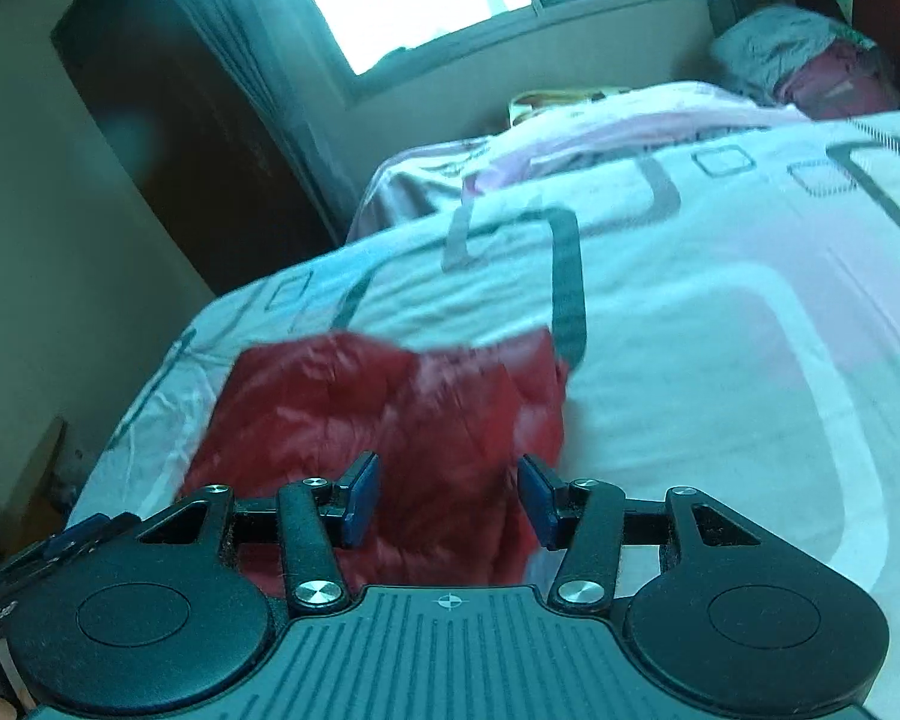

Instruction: Fold large clothes

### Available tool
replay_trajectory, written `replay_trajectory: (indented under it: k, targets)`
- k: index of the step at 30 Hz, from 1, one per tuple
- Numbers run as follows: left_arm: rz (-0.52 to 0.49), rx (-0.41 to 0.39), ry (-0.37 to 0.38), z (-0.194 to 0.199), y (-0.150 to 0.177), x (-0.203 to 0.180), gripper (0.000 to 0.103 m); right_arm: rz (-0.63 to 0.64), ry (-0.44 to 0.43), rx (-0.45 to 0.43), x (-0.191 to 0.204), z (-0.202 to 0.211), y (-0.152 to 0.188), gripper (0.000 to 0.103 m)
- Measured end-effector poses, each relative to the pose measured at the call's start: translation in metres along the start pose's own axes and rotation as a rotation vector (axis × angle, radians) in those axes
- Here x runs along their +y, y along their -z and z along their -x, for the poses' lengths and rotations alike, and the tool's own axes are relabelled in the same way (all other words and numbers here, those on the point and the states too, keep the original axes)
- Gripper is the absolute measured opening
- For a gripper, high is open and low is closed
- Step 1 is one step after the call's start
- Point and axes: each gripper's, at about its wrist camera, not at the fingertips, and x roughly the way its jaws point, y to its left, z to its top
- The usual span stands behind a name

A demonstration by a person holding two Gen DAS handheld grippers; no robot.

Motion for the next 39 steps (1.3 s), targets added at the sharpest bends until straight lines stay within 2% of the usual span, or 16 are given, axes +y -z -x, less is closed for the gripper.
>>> replay_trajectory:
  k: [1,2,3,5,7,9,11,13,18,21,25,28,31,36,37,39]
  targets:
    - [0.004,0.002,-0.001,-0.008,-0.004,0.0,0.056,0.02,0.007,-0.003,0.004,-0.003,-0.001,0.05]
    - [0.005,0.01,0.001,-0.017,-0.006,-0.001,0.052,0.039,0.017,0.008,0.009,-0.008,-0.001,0.038]
    - [0.0,0.02,0.004,-0.024,-0.006,-0.001,0.045,0.048,0.026,0.02,0.011,-0.013,0.0,0.032]
    - [-0.021,0.059,0.007,-0.041,-0.006,-0.005,0.042,0.046,0.039,0.033,0.011,-0.025,0.0,0.021]
    - [-0.041,0.083,-0.007,-0.054,0.001,-0.009,0.04,0.061,0.072,0.029,0.008,-0.033,0.001,0.018]
    - [-0.056,0.09,-0.035,-0.064,0.006,-0.011,0.04,0.092,0.141,0.006,0.004,-0.041,0.004,0.018]
    - [-0.053,0.095,-0.048,-0.069,0.009,-0.012,0.04,0.077,0.165,0.047,-0.003,-0.053,0.008,0.018]
    - [-0.063,0.092,-0.052,-0.068,0.008,-0.014,0.038,0.088,0.183,0.038,-0.002,-0.049,0.01,0.018]
    - [-0.042,0.068,-0.026,-0.038,0.004,-0.011,0.038,0.09,0.124,-0.045,0.01,-0.004,0.006,0.019]
    - [-0.031,0.057,-0.013,-0.009,0.007,-0.009,0.038,0.141,0.066,-0.045,0.029,0.018,0.016,0.019]
    - [-0.009,0.073,-0.003,0.028,0.022,-0.012,0.04,0.186,0.027,-0.012,0.045,0.028,0.041,0.019]
    - [0.01,0.112,-0.001,0.042,0.044,-0.016,0.04,0.234,0.061,0.022,0.045,0.024,0.064,0.019]
    - [-0.002,0.134,-0.027,0.034,0.06,-0.02,0.042,0.26,0.1,0.063,0.038,0.005,0.078,0.019]
    - [0.002,0.155,-0.051,0.022,0.059,-0.023,0.042,0.332,0.147,0.109,0.036,-0.024,0.084,0.019]
    - [0.016,0.161,-0.057,0.022,0.058,-0.022,0.042,0.328,0.153,0.116,0.038,-0.022,0.082,0.019]
    - [0.026,0.164,-0.063,0.025,0.057,-0.023,0.042,0.31,0.127,0.068,0.042,-0.002,0.078,0.019]
